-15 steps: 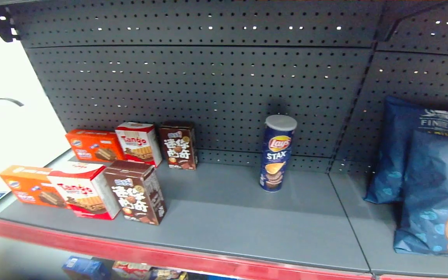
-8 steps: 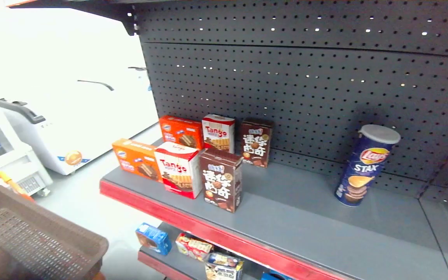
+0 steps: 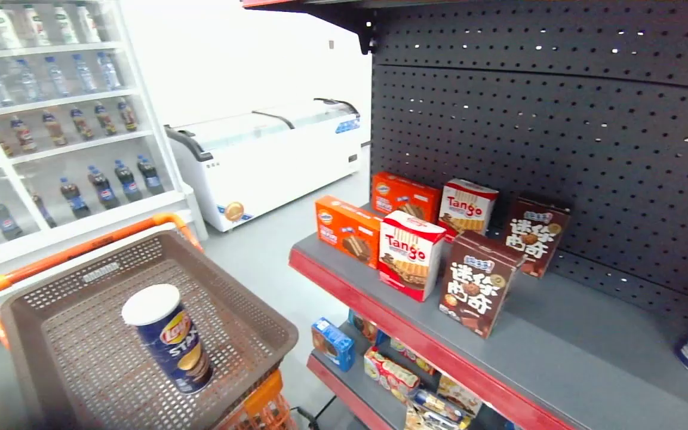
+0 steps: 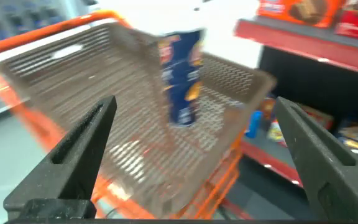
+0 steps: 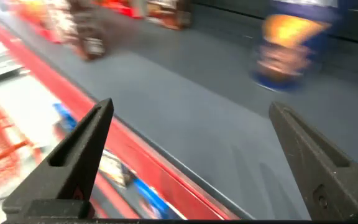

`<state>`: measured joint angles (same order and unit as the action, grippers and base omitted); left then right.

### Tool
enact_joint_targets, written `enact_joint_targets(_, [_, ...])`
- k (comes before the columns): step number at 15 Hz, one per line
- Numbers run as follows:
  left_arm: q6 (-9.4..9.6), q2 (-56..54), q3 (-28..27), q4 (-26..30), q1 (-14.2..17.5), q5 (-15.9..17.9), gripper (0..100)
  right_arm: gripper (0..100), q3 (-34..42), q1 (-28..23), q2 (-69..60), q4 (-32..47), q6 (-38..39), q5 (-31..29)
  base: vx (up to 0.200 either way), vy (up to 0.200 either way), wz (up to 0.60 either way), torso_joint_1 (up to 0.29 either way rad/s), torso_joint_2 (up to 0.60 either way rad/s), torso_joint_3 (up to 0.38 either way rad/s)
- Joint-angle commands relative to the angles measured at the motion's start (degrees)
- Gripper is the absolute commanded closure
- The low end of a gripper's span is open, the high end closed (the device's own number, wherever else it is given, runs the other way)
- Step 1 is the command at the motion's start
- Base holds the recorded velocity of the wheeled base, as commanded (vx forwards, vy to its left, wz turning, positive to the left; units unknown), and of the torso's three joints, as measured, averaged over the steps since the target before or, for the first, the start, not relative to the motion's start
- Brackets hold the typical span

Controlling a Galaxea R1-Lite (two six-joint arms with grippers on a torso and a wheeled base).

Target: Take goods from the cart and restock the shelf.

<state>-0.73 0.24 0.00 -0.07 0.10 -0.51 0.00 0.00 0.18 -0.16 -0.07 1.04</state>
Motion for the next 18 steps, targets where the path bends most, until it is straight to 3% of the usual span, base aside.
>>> enact_joint_targets(1, [0.12,0.11,0.00,-0.01,-0.01,-0.02,0,0,0.00,0.00,0.08,-0.02,-0.01,0.02,0.000,0.000,0.60,0.002,0.00,0.002])
enact_joint_targets(5, [0.29,-0.07,-0.44,-0.98,0.17,-1.33,0,0,0.00,0.00,0.08,-0.02,0.07,0.02,0.000,0.000,0.15,-0.001,0.00,0.002])
enact_joint_targets(7, [2.58,0.90,-8.26,1.48,0.17,-2.30,0,0,0.00,0.00,0.08,-0.11,0.07,0.02,0.000,0.000,0.00,0.000,0.00,0.000])
enact_joint_targets(8, [4.42,6.44,-18.02,8.95,0.08,-2.30,0,0,0.00,0.00,-0.01,-0.02,0.07,0.02,0.000,0.000,0.00,0.000,0.00,0.000])
enact_joint_targets(9, [5.92,10.48,-23.38,12.73,0.17,-1.77,0,0,0.00,0.00,0.08,-0.02,0.07,0.02,0.000,0.000,0.00,0.000,0.00,0.000])
enact_joint_targets(11, [8.91,25.42,-33.05,16.16,-0.54,-1.60,0,0,0.00,0.00,0.08,-0.02,0.07,0.02,0.000,0.000,0.00,0.000,0.00,0.000])
enact_joint_targets(15, [8.47,50.64,-45.53,15.54,-0.19,-4.23,0,0,0.00,0.00,0.08,-0.02,0.07,0.02,0.000,0.000,0.00,0.000,0.00,0.000])
enact_joint_targets(17, [8.64,59.17,-46.32,14.66,1.84,0.34,0,0,0.00,0.00,0.08,-0.11,0.07,0.02,0.000,0.000,0.00,0.000,0.00,0.000])
enact_joint_targets(18, [10.40,64.97,-45.18,11.24,3.59,9.04,0,0,0.00,0.00,0.08,-0.02,0.07,0.02,0.000,0.000,0.00,0.000,0.00,0.000])
